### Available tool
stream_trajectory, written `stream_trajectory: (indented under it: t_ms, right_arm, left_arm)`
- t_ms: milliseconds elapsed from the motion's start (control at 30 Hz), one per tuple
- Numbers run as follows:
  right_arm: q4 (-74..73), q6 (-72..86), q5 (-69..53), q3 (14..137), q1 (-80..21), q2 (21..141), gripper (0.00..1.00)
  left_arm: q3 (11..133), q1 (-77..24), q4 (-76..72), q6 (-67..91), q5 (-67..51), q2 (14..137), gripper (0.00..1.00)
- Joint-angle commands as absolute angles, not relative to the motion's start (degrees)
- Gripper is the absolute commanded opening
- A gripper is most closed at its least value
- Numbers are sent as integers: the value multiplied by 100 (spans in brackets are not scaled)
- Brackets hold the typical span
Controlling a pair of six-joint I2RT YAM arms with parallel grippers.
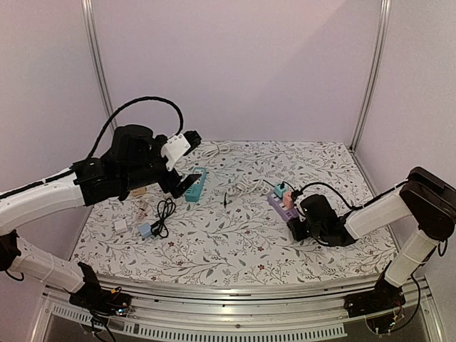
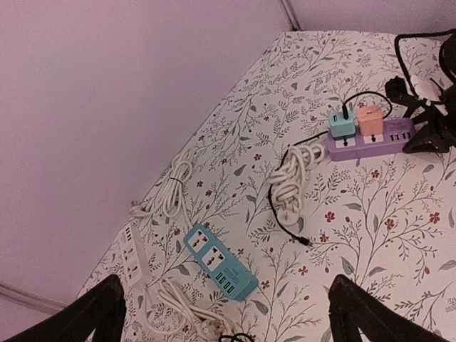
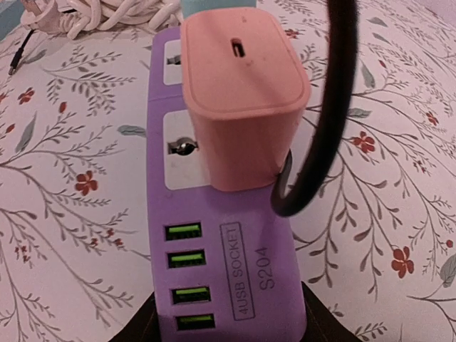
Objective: Insert the plug
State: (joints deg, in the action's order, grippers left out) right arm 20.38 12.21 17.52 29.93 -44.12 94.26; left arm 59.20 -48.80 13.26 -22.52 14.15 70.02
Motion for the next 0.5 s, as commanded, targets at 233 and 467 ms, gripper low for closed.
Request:
stream_trajectory:
  t_ms: [233, 467]
  right_arm:
    - [811, 3475, 3551, 3408, -3765, 9657, 12]
    - [809, 4274, 3907, 3412, -3764, 9826, 12]
  left_arm:
    - [6012, -4981, 1463, -2314, 1532, 6951, 100]
    - [5942, -5001, 1420, -2329, 1572, 6944, 99]
